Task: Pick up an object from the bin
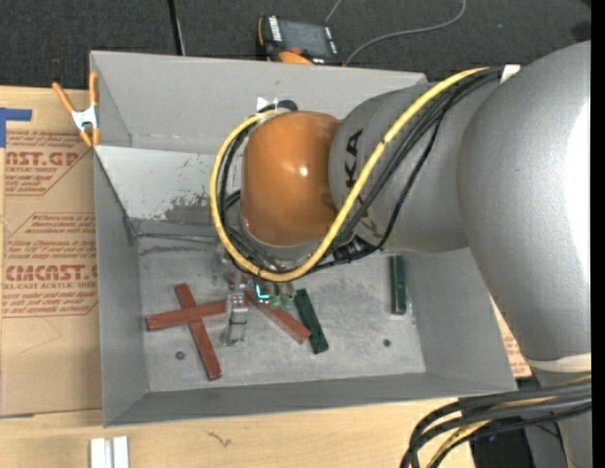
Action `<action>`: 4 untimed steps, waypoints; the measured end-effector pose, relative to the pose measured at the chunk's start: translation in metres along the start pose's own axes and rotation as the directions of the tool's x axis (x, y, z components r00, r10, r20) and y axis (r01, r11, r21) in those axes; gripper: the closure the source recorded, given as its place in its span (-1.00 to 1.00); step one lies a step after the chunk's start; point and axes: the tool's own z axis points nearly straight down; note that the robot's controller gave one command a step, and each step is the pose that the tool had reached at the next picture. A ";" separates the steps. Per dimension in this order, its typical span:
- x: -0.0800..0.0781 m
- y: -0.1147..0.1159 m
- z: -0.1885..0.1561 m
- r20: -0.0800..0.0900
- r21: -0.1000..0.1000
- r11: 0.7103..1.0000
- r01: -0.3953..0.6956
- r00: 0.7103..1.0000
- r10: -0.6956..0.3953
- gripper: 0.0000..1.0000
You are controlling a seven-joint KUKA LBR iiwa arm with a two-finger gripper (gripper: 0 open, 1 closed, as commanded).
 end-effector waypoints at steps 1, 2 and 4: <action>-0.035 0.035 0.084 0.003 0.000 0.995 0.095 0.995 -0.095 -1.00; -0.039 0.036 0.075 0.017 -0.005 0.996 0.092 0.996 -0.092 1.00; 0.002 0.066 -0.042 0.012 -0.001 0.991 0.131 0.991 -0.131 1.00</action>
Offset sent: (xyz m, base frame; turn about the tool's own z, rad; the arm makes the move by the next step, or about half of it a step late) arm 0.0351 0.0338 -0.0802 -0.0927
